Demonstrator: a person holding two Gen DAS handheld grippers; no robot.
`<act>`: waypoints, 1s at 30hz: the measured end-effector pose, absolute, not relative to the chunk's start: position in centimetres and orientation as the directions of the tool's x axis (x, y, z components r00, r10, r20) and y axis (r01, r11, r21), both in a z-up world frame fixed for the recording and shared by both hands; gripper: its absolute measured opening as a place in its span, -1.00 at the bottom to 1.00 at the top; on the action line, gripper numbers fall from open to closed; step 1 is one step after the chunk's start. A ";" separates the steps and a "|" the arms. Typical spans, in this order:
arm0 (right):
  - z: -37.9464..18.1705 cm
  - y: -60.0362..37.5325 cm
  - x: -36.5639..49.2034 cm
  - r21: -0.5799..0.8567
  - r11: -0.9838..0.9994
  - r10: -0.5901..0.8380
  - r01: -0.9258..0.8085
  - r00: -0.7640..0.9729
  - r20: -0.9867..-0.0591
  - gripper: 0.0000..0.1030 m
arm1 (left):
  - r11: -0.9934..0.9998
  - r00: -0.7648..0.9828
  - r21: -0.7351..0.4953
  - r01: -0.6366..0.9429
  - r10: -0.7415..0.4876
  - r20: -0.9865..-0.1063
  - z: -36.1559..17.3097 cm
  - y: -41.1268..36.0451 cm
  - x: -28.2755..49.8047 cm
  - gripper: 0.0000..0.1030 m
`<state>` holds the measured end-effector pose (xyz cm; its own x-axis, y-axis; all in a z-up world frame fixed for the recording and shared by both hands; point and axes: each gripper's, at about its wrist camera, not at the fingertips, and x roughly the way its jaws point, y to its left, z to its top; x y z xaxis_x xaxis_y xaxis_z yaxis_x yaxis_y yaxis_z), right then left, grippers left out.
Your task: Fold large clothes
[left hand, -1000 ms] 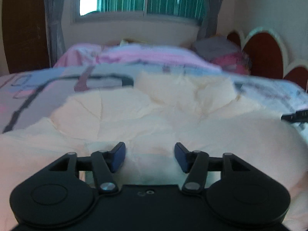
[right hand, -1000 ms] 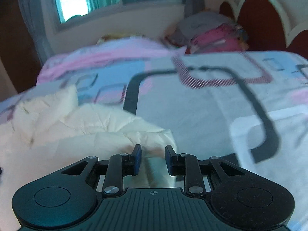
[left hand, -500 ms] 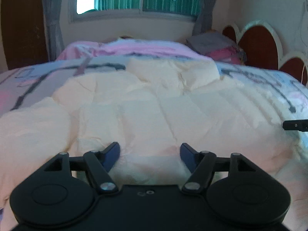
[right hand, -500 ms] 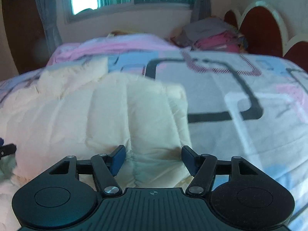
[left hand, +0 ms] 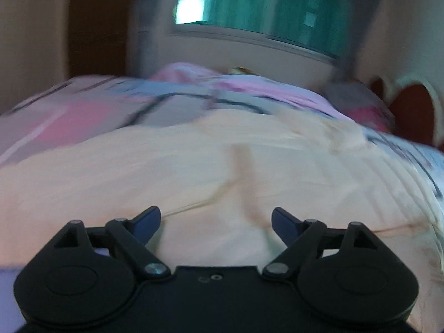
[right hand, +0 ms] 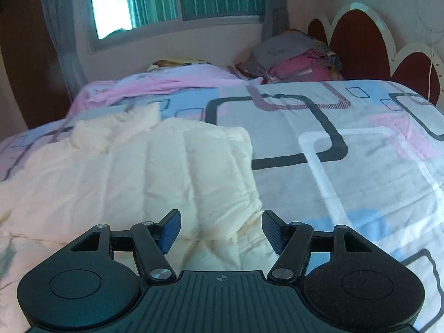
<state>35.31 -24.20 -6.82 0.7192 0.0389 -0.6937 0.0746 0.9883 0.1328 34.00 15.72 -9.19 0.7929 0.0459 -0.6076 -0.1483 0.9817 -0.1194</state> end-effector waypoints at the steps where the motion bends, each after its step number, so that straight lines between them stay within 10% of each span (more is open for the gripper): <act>1: -6.8 -24.0 35.1 0.129 0.989 0.042 0.068 0.713 -0.699 0.25 | 0.968 0.791 -0.147 -0.202 0.073 -0.607 -9.1 17.4 32.8 0.58; 9: -8.1 -22.2 35.1 0.156 0.984 0.050 0.092 0.691 -0.721 0.25 | 0.713 0.717 -0.370 -0.595 0.264 -0.645 -10.6 31.2 22.9 0.26; 20: -6.8 -20.4 36.1 0.156 0.980 0.024 0.121 0.711 -0.702 0.25 | 0.444 0.790 -0.656 -0.611 0.277 -0.548 -12.8 40.1 22.4 0.07; 23: -6.6 -20.4 36.1 0.164 0.978 0.022 0.131 0.714 -0.700 0.25 | 0.484 0.773 -0.609 -0.628 0.301 -0.558 -11.9 40.5 23.7 -0.07; 25: -6.4 -20.4 36.2 0.170 0.975 0.018 0.139 0.720 -0.694 0.25 | 0.553 0.784 -0.570 -0.608 0.306 -0.540 -10.9 39.7 24.5 -0.79; 30: -5.8 -20.9 36.5 0.196 0.968 0.015 0.158 0.740 -0.672 0.25 | 0.768 0.851 -0.428 -0.477 0.282 -0.443 -6.3 33.8 27.4 -0.77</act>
